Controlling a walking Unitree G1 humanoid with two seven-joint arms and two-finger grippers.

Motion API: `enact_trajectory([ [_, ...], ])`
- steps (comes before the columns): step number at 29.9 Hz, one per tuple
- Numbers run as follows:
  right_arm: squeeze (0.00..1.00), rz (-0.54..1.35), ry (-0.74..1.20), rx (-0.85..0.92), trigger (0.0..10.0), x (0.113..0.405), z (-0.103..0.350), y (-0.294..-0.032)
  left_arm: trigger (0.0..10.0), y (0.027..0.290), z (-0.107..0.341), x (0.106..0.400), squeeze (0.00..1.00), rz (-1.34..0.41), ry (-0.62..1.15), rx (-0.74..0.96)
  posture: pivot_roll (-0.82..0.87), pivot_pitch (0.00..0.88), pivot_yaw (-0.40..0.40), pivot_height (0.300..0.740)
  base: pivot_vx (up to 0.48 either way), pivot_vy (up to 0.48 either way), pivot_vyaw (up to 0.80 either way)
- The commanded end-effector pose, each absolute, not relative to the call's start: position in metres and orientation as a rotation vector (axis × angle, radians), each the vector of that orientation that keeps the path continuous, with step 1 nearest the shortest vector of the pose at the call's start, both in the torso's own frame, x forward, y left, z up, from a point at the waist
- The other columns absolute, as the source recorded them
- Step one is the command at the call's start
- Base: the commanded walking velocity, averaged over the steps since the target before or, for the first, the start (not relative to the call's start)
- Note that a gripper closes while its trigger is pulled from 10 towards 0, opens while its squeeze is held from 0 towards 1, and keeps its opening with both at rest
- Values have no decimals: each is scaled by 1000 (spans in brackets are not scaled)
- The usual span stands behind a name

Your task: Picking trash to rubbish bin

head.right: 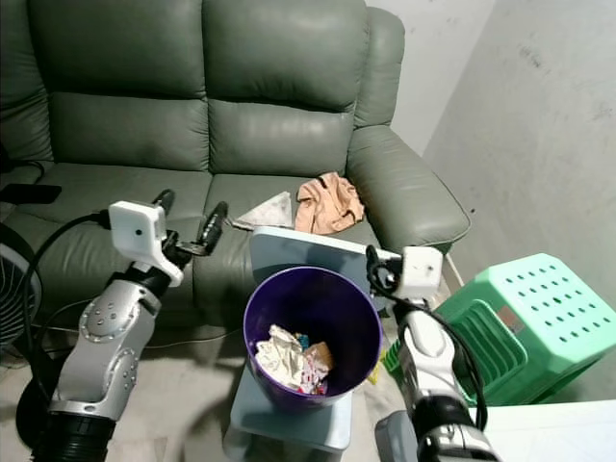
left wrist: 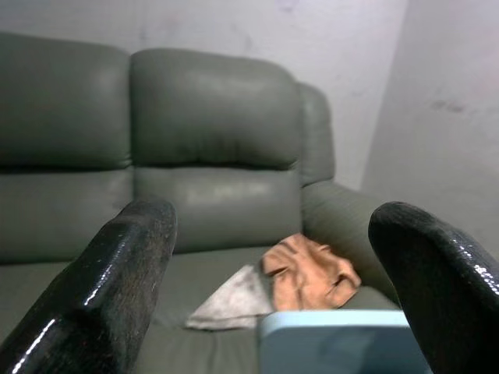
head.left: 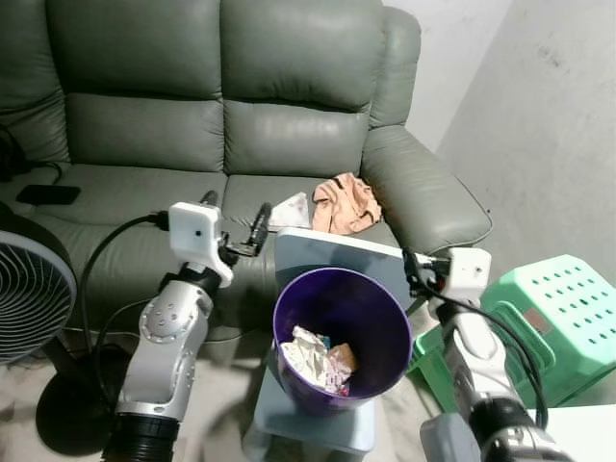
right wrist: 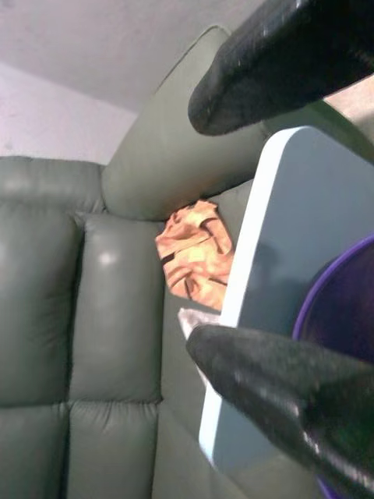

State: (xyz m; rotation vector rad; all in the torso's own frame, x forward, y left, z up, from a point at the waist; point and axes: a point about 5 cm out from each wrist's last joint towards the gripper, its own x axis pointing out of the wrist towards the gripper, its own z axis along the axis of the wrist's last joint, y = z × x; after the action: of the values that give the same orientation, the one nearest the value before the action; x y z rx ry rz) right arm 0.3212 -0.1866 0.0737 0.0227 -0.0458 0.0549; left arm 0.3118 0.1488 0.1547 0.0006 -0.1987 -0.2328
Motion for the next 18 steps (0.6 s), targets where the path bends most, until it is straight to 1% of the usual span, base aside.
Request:
enact_trajectory([
  [1,1000,81,-121,11,10000,321,87,-185,10000,154,157,318,0,-197,-191,11,57,0,-111,740,0,0,0],
  [6,1000,95,-170,39,10000,314,94,-181,10000,168,153,324,0,-116,-146,28,59,0,-101,740,0,0,0],
  [9,1000,83,-198,53,10000,309,99,-178,10000,174,151,325,0,-93,-140,9,48,0,-93,740,0,0,0],
  [10,180,80,-215,60,10000,308,101,-178,10000,174,150,326,0,-91,-136,7,50,0,-86,740,0,0,0],
  [11,180,81,-223,65,10000,307,103,-178,10000,174,150,327,0,-92,-134,7,50,0,-86,740,0,0,0],
  [12,0,86,-231,64,10000,306,104,-177,10000,175,149,328,0,-88,-127,10,49,0,-86,740,0,0,0],
  [18,0,68,-248,11,10000,300,115,-175,10000,178,148,330,0,-85,-134,-31,22,0,-80,740,0,0,0],
])
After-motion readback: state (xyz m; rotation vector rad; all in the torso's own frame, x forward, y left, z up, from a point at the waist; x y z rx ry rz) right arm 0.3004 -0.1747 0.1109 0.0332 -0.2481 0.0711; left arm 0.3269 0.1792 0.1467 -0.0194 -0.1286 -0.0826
